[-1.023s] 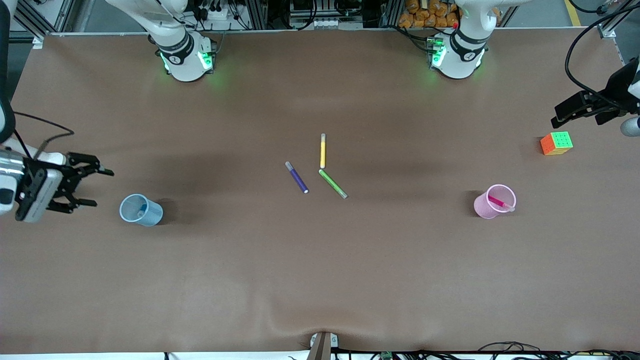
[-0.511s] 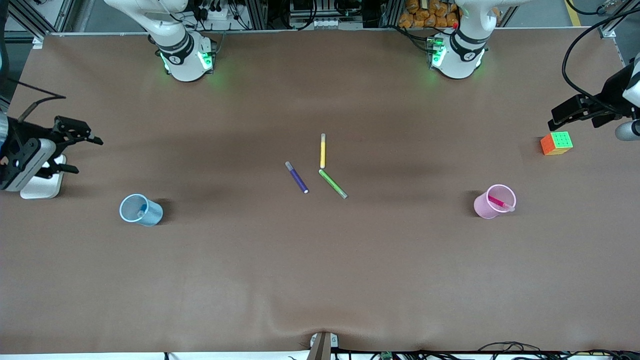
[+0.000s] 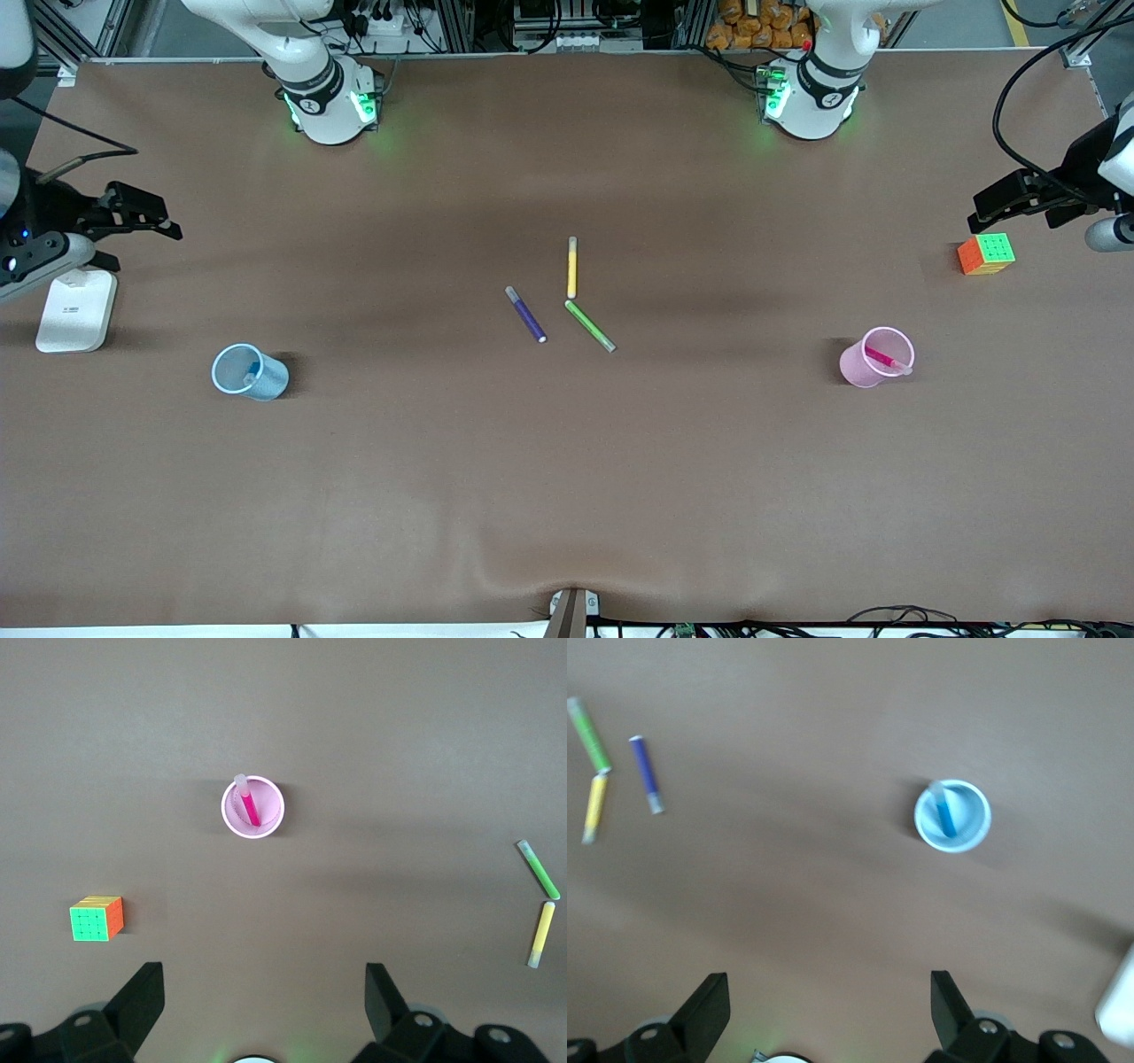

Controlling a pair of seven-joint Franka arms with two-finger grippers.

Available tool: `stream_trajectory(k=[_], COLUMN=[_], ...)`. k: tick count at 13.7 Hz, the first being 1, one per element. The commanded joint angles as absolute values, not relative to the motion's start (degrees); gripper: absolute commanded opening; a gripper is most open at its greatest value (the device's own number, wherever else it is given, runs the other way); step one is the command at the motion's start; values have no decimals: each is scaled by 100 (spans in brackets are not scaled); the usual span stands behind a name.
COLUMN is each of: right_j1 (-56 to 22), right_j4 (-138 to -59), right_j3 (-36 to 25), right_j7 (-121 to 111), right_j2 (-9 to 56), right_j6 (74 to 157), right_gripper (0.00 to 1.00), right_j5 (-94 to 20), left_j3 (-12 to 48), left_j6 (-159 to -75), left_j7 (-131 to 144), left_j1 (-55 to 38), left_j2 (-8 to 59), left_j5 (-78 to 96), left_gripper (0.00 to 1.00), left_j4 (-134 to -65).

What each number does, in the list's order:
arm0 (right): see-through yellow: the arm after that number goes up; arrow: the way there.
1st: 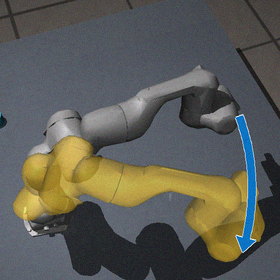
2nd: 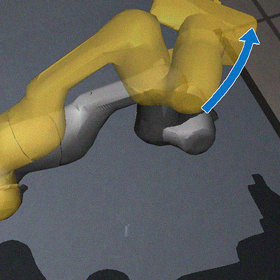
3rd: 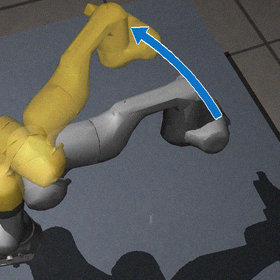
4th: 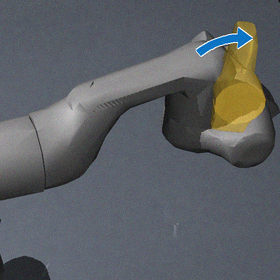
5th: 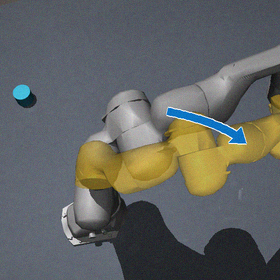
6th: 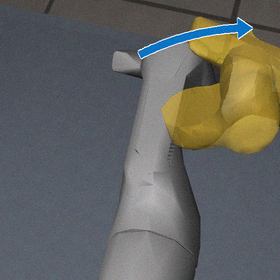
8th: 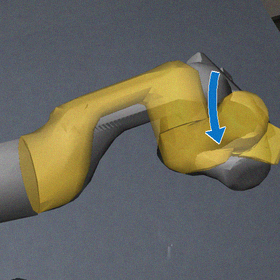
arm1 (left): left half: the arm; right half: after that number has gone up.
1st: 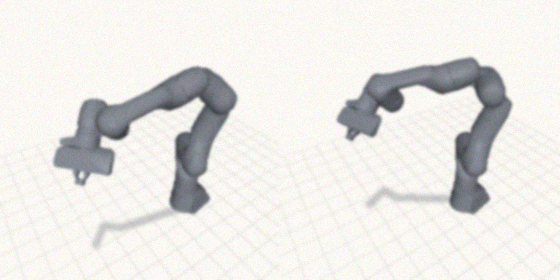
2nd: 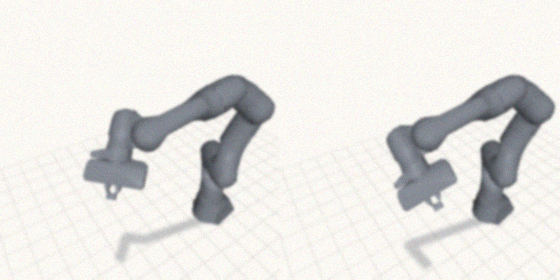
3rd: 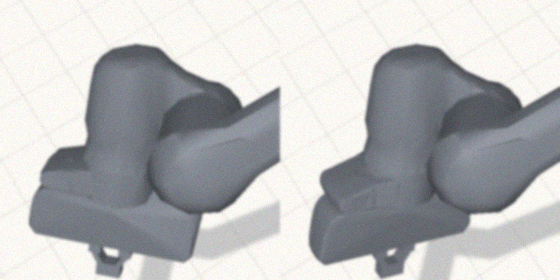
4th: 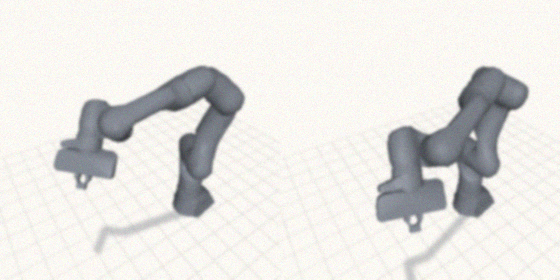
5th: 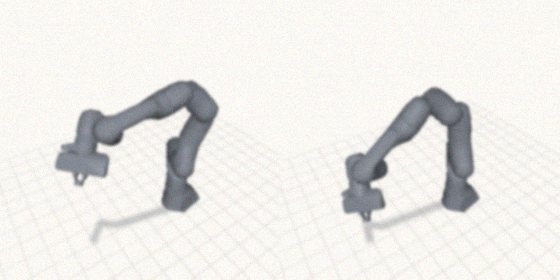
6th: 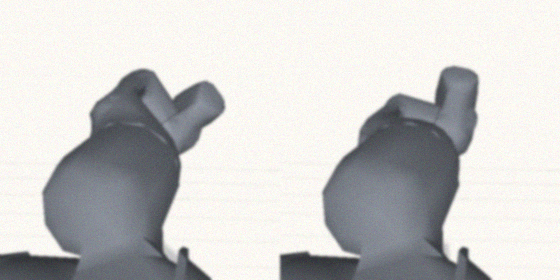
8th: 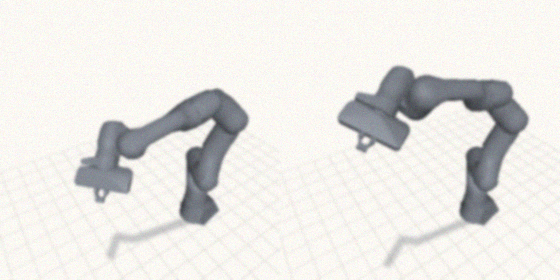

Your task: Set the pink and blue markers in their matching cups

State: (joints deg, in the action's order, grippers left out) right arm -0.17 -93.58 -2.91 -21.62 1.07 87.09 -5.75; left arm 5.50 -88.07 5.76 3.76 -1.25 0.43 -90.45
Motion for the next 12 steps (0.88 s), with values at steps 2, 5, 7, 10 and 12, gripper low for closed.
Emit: stream_trajectory(k=[2,5,7,10,12], right_j1=[25,210,351,396,387], right_j4=[-9334,-9299,-9299,-9185,-9185], right_j3=[-334,-343,-316,-316,-316], right_j7=[-1119,-301,-237,-237,-229], right_j2=[-149,-307,-325,-316,-325], right_j6=[8701,8657,8631,8385,8341], right_gripper=[100,100,100,100,100], right_j5=[-255,-255,-264,-264,-264], left_j3=[571,571,571,571,571], left_j6=[-8745,-8745,-8702,-8701,-8701], left_j7=[545,545,536,545,536], left_j1=[378,369,378,369,378], left_j2=[-70,-70,-70,-70,-70], left_j5=[123,123,123,123,123], left_gripper=[100,100,100,100,100], left_j4=[-8912,-8912,-8912,-8921,-8921])
